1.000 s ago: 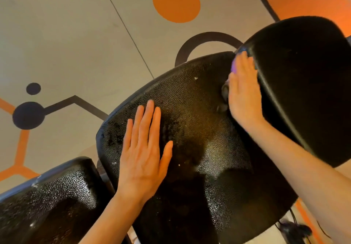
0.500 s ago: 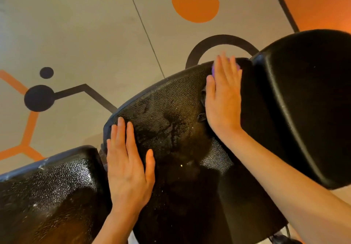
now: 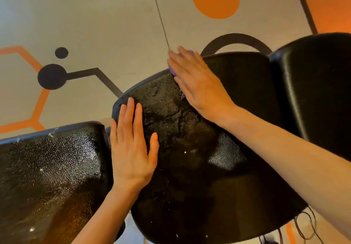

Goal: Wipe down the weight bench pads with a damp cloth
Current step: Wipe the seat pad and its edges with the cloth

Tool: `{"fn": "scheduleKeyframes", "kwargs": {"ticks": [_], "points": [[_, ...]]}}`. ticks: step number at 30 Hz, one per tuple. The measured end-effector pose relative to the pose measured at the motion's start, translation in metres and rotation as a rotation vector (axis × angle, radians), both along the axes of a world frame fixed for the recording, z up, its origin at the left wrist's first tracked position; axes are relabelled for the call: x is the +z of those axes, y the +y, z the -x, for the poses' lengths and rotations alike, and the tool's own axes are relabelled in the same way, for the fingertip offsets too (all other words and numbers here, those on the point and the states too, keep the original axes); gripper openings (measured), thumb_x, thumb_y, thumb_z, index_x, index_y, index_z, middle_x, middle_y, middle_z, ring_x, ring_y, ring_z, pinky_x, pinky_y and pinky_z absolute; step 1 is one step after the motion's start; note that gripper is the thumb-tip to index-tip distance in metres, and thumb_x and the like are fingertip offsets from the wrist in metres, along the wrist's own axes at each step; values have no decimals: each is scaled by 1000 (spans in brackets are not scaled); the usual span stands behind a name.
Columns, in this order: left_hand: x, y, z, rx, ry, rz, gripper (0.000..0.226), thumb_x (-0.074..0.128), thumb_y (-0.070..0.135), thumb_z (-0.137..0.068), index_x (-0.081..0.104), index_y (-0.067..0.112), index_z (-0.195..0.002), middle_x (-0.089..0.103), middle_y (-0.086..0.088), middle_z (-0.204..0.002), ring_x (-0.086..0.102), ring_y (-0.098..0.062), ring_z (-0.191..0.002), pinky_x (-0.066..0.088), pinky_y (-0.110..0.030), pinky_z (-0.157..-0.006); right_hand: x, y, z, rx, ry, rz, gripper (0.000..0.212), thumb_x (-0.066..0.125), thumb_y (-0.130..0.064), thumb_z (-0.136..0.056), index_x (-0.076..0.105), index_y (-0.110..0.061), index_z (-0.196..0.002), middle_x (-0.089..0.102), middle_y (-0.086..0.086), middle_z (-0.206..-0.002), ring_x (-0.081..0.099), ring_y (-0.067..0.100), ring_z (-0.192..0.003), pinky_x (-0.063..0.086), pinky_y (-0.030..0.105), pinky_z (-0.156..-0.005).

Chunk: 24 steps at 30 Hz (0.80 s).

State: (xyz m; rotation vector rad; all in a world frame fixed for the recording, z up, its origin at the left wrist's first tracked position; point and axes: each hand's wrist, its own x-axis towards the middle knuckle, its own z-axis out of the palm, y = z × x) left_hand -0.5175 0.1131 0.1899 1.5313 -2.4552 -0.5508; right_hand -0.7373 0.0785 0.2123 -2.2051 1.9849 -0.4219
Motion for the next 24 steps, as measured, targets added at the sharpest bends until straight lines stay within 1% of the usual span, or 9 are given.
{"fn": "scheduleKeyframes", "kwargs": {"ticks": [2,5,7,9,13,15,18,22,24], "points": [[0,0,0,1,5,3,67,37,38,-97,19,9,-155,9,-8,-164,5,-25,-153,-4,-35,-123,4,5,27,19,19,18,45,33,-17,-103,32,-5,-147,29,11,-155,24,19,-144,14,30,-121],[0,0,0,3,-10,15,67,38,38,-97,18,9,-155,8,-8,-164,5,-25,-153,-2,-36,-123,16,20,65,-468,-74,3,46,24,-20,-106,22,-9,-150,17,7,-159,20,15,-145,8,5,-112],[-1,1,0,9,-20,12,67,38,37,-97,19,9,-155,9,-9,-164,6,-25,-153,3,-41,-124,13,21,55,-720,-74,-46,47,24,-22,-105,24,-6,-149,16,9,-159,8,22,-148,2,17,-119],[-1,2,0,13,-23,11,67,38,37,-97,19,9,-155,10,-10,-164,8,-26,-152,9,-46,-123,11,8,16,-636,-69,14,46,27,-21,-105,30,-3,-147,24,12,-157,11,26,-148,5,38,-122],[-3,1,-2,-9,-53,22,66,35,37,-97,18,8,-155,10,-11,-164,7,-27,-152,12,-49,-123,-4,-7,-21,-29,47,18,42,41,-16,-101,43,-1,-140,40,14,-149,31,29,-142,17,40,-119],[-3,2,-2,-12,-61,24,67,34,38,-98,17,9,-155,9,-10,-164,7,-26,-153,11,-47,-123,-2,-6,-6,-47,95,19,45,40,-15,-101,35,-3,-145,32,13,-153,25,28,-144,17,40,-120],[-4,2,-3,-13,-51,20,67,33,39,-97,17,10,-155,9,-9,-164,7,-24,-153,9,-44,-124,-3,44,-12,-296,36,-26,52,38,-9,-100,23,-6,-150,18,11,-159,9,26,-148,9,41,-122],[-4,1,-5,-10,-64,6,67,31,40,-97,14,11,-155,8,-9,-164,6,-23,-153,9,-46,-123,1,154,-37,-128,126,-185,55,34,-11,-97,22,-8,-150,16,7,-160,5,24,-149,6,40,-121],[-5,1,-4,-10,-71,12,67,33,39,-97,15,11,-155,9,-9,-164,7,-22,-152,10,-47,-123,-3,142,-24,-135,76,-182,52,33,-15,-98,25,-10,-150,11,-1,-160,5,21,-149,3,37,-122]]}}
